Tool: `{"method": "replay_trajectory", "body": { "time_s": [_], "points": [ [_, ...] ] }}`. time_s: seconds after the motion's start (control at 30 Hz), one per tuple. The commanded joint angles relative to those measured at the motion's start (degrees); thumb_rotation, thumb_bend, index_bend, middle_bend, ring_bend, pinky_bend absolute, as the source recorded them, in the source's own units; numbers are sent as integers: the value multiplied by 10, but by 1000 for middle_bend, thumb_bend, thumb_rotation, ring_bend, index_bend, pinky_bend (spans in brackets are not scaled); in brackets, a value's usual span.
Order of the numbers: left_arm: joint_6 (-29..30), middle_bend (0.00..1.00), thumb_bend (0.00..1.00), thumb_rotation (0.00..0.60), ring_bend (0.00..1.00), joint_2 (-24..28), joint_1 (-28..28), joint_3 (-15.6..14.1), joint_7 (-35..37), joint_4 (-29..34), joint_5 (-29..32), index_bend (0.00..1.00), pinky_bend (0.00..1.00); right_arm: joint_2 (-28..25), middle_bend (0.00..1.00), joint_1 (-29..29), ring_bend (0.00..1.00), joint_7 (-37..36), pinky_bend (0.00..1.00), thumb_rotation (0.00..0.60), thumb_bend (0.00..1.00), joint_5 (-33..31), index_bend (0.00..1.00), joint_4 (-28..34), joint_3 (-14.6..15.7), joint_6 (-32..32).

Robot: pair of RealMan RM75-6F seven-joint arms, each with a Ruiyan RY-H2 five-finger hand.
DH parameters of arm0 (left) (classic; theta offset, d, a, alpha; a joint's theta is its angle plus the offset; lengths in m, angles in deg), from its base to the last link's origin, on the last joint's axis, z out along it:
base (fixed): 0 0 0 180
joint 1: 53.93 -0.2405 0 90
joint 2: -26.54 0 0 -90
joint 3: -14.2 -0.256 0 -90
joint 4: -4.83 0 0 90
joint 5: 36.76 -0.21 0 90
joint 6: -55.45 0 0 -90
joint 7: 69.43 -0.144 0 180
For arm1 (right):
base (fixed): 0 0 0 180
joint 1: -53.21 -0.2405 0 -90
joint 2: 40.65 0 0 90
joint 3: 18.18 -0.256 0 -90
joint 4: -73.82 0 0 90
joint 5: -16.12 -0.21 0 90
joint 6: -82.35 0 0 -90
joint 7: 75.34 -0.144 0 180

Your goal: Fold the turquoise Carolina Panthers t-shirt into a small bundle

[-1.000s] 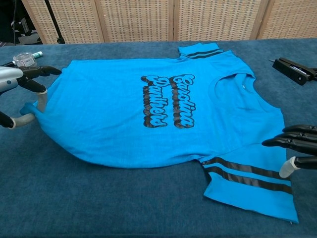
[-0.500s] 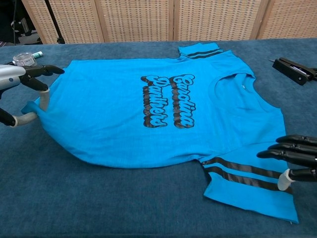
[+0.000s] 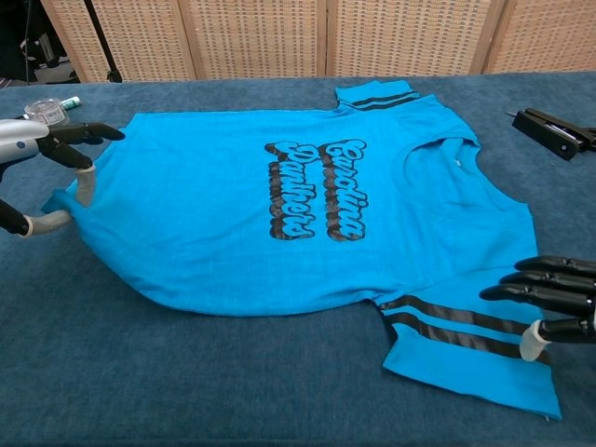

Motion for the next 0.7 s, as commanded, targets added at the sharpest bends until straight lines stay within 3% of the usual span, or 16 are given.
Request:
{"method": "replay_trajectory", "body": {
  "time_s": [0.03,0.7],
  "points": [
    [2,0,486,600,0,1,0,0,1,2,-1,798,0,2,48,-1,0,2,0,600,0,-1,329,1,1,-1],
    [-1,0,463,600,0,24,5,-2,53,13,-8,797,0,15,57,-13,0,17,0,600,0,-7,334,11,4,-16]
  ]
}}
